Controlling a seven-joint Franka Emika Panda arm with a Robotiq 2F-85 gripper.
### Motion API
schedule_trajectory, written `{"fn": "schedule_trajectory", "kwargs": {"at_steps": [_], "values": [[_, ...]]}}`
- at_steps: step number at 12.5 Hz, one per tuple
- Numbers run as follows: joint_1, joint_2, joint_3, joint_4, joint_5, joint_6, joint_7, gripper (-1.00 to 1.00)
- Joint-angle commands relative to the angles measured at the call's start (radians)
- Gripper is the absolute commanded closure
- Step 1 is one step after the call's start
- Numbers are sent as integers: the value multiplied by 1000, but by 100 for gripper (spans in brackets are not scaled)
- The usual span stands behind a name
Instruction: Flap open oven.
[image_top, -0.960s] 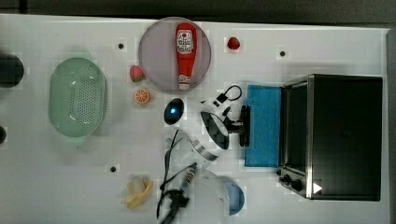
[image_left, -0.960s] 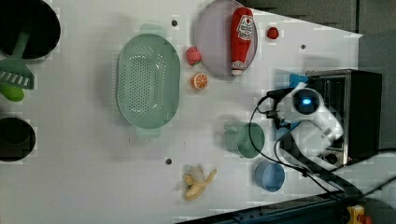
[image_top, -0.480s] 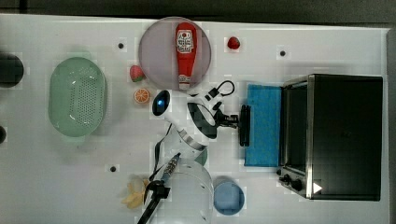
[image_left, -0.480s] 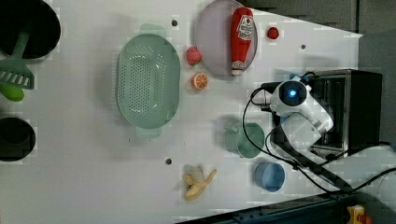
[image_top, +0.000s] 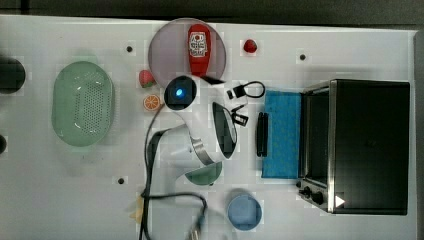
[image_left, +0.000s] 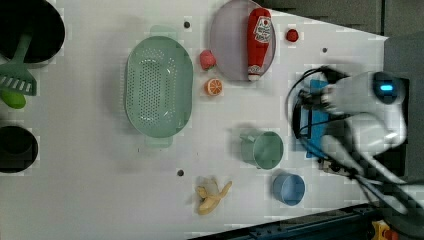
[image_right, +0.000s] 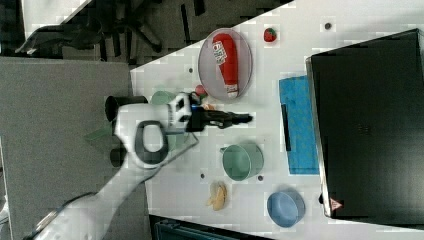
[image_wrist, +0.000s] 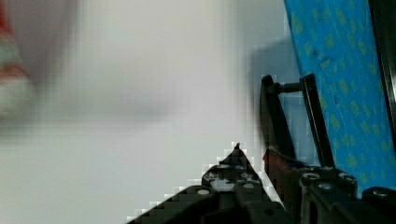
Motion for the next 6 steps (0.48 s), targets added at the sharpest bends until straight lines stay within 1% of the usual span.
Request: {"fn": "schedule_trajectory", "kwargs": {"at_steps": [1, 4, 6], "values": [[-20, -156, -47, 30, 134, -40, 44, 65], [-20, -276, -77, 46, 283, -141, 44, 65], [-20, -359, -74, 73, 310, -272, 44, 65]]}}
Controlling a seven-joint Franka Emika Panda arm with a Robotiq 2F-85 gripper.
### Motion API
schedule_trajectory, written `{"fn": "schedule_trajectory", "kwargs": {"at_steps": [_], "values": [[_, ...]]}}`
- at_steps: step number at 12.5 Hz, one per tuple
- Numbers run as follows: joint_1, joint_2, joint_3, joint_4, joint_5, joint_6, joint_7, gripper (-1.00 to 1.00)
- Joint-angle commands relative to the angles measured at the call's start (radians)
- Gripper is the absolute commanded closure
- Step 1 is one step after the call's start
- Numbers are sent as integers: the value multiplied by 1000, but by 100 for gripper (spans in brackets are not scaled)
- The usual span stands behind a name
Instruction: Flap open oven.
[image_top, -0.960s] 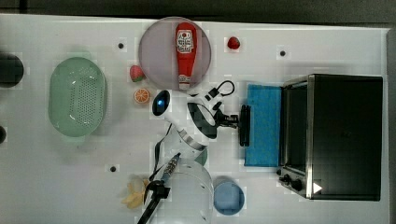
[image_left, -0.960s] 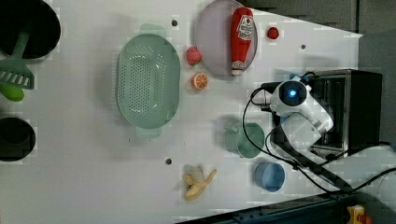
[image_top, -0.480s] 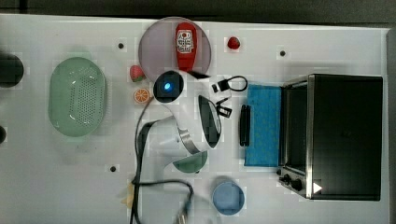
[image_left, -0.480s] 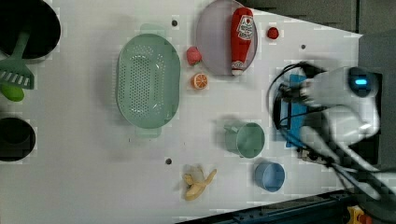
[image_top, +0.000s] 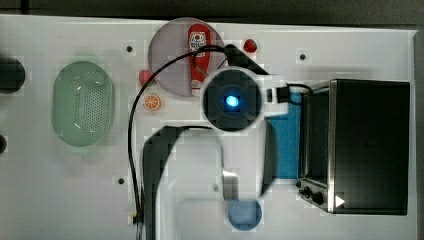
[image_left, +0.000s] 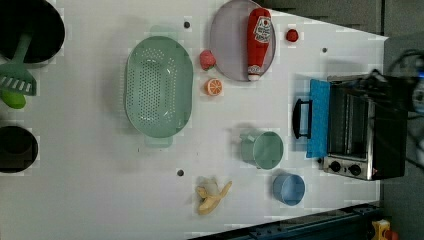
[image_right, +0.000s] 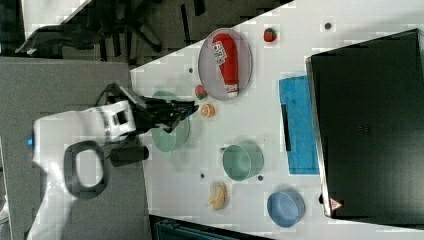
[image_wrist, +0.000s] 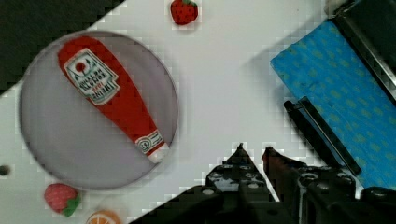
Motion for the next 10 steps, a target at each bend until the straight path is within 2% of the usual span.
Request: {"fn": "schedule_trajectory", "kwargs": {"at_steps": [1, 5, 10], "values": [[-22, -66, -5, 34, 54, -185, 44, 65], [-23, -162, -8, 123, 54, -452, 95, 65], [-22, -193, -3, 138, 52, -484, 136, 65]]}}
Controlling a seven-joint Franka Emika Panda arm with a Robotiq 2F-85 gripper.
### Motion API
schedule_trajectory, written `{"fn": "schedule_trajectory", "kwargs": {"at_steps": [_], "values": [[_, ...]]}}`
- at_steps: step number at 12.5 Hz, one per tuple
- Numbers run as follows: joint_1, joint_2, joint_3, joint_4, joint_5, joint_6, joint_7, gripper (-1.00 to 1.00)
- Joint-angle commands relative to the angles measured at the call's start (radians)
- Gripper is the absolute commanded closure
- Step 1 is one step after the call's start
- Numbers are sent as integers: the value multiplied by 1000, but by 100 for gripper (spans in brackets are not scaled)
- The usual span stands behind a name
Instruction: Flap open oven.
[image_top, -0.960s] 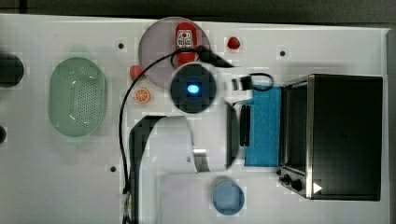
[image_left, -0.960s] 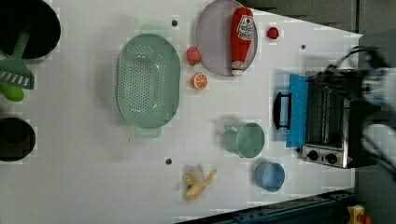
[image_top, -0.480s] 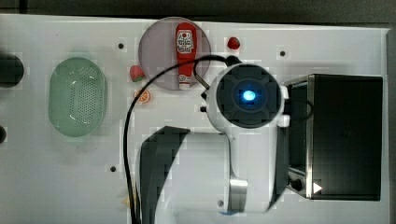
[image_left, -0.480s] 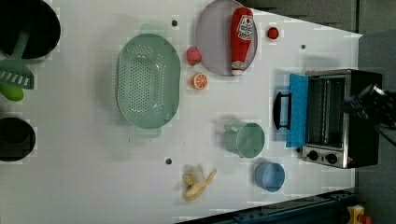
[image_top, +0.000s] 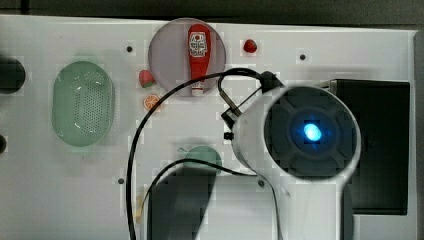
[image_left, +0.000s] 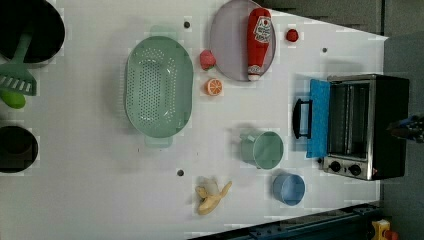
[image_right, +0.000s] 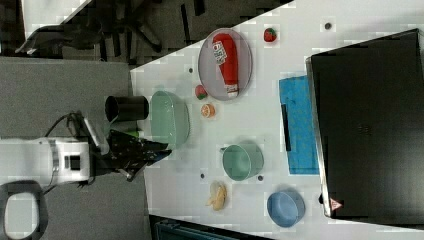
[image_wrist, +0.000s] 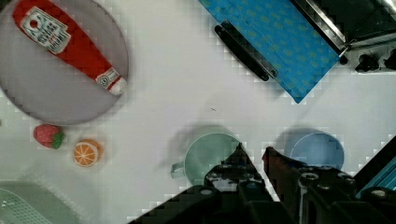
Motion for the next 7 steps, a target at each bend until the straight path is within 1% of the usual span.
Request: {"fn": "schedule_trajectory", "kwargs": {"at_steps": [1, 7], "values": [[12, 4, -1, 13, 7, -6, 55, 65], [12, 8, -1, 7, 7, -6, 55, 65]]}}
